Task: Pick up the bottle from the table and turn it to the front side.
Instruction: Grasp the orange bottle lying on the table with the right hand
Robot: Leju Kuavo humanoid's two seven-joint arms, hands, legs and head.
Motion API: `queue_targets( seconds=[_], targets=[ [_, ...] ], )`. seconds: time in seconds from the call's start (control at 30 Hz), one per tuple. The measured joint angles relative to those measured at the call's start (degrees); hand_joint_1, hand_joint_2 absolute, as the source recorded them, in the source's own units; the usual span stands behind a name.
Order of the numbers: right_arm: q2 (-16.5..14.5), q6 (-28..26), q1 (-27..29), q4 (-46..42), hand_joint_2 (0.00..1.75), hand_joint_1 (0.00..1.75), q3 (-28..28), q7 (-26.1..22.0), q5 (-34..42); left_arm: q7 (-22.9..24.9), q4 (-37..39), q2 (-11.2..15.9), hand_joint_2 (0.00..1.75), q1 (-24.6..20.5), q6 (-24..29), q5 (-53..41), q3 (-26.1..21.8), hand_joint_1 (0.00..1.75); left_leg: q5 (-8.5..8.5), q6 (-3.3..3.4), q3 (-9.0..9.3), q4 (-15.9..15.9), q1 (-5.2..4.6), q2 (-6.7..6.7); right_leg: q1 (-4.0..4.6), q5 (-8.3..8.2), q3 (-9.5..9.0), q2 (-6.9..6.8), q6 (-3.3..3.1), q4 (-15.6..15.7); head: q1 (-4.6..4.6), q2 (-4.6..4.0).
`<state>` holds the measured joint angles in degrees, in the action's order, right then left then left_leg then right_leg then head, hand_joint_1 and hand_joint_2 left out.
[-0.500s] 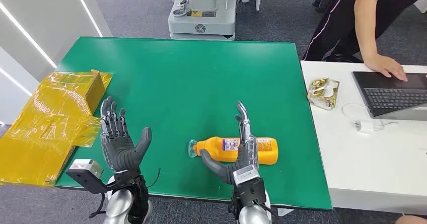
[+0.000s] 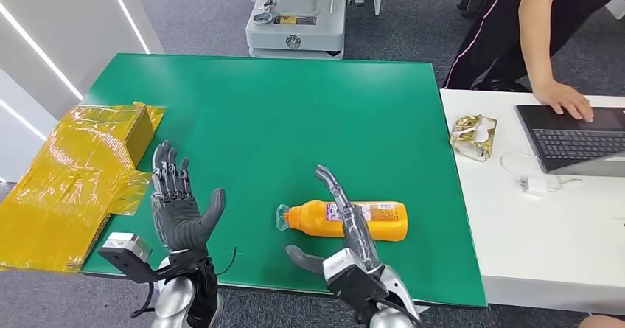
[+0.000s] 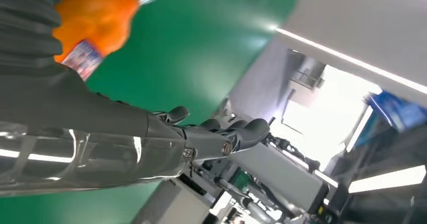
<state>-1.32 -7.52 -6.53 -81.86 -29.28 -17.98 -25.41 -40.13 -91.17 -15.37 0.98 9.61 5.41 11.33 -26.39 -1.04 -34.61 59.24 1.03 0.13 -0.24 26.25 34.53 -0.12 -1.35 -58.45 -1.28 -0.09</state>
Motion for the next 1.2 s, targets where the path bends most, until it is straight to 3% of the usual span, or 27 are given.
queue_targets(
  seconds=[0.13, 0.27, 0.43, 0.57, 0.67, 0.8, 0.97, 1.2],
  targets=[
    [7.01, 7.41, 1.24, -3.16, 1.75, 0.0, 2.02, 2.32, -8.0, 0.0, 0.08, -0.02, 1.75, -0.03, -2.13, 0.36, -0.01, 0.0, -0.08, 0.13, -0.01, 0.08, -0.02, 0.01, -0.02, -0.03, -0.04, 0.0, 0.06, 0.05, -0.01, 0.0],
    [15.54, 14.27, 0.45, -5.1, 1.75, 0.0, 2.9, 3.1, -9.53, 0.0, 0.26, -0.02, 1.75, -0.07, -2.42, 1.17, -0.01, 0.0, -0.12, 0.21, -0.03, 0.17, -0.06, 0.05, -0.06, -0.06, -0.06, 0.04, 0.12, 0.05, -0.01, 0.0],
    [26.17, 24.12, -5.95, -4.47, 1.75, 0.0, 2.77, 3.59, -6.6, 0.0, 0.66, -0.02, 1.75, -0.16, -2.59, 2.15, 0.13, 0.0, -0.07, 0.39, -0.03, 0.22, -0.16, 0.08, -0.14, -0.14, -0.06, 0.07, 0.26, 0.04, -0.01, 0.0],
    [31.43, 27.72, -11.03, -3.25, 1.75, 0.0, 1.67, 4.41, -4.44, 0.0, 0.92, 0.0, 1.75, -0.21, -2.55, 2.57, 0.19, 0.0, -0.03, 0.46, -0.08, 0.23, -0.18, 0.1, -0.15, -0.17, -0.07, 0.06, 0.29, 0.02, -0.02, 0.0],
    [34.53, 32.13, -17.86, -0.66, 1.75, 0.0, -1.55, 5.45, -1.68, 0.0, 1.0, 0.02, 1.75, -0.42, -2.4, 3.16, 0.29, 0.0, -0.01, 0.49, -0.08, 0.23, -0.22, 0.19, -0.17, -0.21, -0.04, 0.15, 0.32, 0.01, -0.03, 0.0],
    [36.8, 36.22, -27.94, 4.4, 1.75, 0.0, -6.7, 5.36, 0.76, 0.0, 1.1, 0.1, 1.75, -0.95, -2.38, 3.55, 0.57, 0.0, 0.04, 0.54, -0.08, 0.24, -0.22, 0.16, -0.18, -0.23, -0.05, 0.08, 0.35, 0.0, -0.02, 0.0],
    [37.02, 39.44, -39.23, 9.63, 1.75, 0.0, -13.87, 6.06, 3.21, 0.0, 1.24, 0.11, 1.75, -1.29, -2.75, 3.52, 1.04, 0.0, 0.05, 0.54, -0.11, 0.24, -0.23, 0.17, -0.18, -0.23, -0.04, 0.09, 0.35, -0.03, -0.02, 0.0],
    [32.33, 41.98, -53.41, 18.71, 1.75, 0.0, -25.79, 6.25, 9.94, 0.0, 1.33, 0.16, 1.75, -1.62, -2.4, 3.52, 1.82, 0.0, 0.06, 0.52, -0.1, 0.23, -0.21, 0.16, -0.16, -0.23, -0.03, 0.09, 0.35, -0.04, -0.03, 0.0]
  ],
)
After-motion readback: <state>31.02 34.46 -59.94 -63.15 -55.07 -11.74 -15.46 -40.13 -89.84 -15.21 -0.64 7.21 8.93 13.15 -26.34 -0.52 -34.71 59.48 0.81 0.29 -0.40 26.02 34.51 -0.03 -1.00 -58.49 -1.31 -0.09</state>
